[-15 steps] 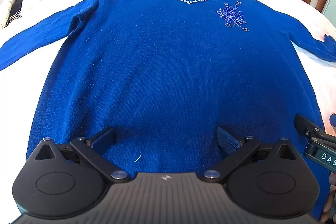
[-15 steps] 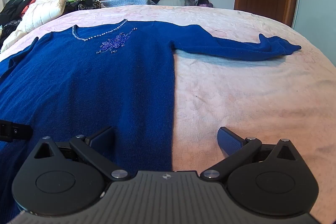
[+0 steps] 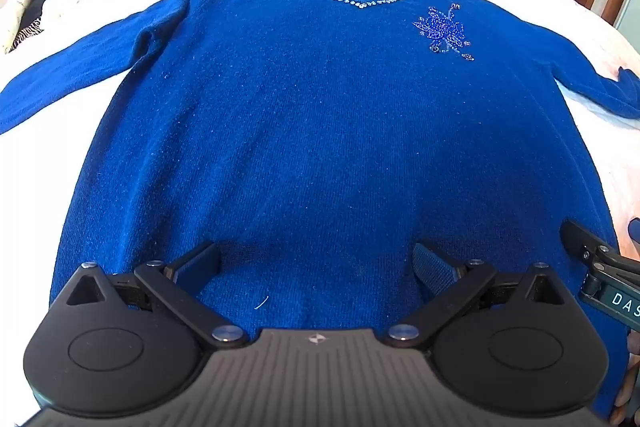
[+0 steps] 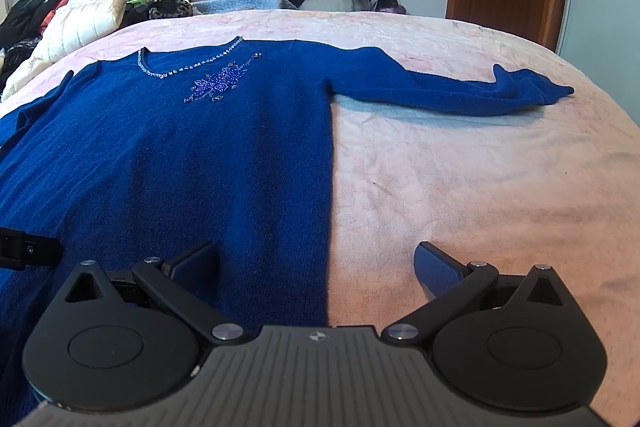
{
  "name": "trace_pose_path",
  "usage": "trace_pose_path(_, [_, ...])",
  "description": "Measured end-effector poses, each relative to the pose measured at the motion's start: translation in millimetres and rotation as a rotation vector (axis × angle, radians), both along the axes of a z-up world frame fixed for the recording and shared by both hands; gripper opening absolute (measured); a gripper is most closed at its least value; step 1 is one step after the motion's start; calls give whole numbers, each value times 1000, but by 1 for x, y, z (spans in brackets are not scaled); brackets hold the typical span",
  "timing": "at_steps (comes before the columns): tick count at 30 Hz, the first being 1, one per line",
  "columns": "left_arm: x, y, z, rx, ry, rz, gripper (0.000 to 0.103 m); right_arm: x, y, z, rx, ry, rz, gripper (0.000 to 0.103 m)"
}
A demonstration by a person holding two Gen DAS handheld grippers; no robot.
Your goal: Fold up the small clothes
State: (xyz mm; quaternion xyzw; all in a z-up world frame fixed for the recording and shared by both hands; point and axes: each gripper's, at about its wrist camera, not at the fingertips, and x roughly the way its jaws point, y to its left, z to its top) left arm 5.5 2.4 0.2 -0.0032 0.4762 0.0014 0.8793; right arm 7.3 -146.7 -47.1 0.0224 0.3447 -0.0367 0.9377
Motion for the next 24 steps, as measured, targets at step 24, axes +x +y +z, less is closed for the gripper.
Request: trace_pose_path(24, [-8,-2,4,2,-24,3,103,0,0,0,1,0,0,103])
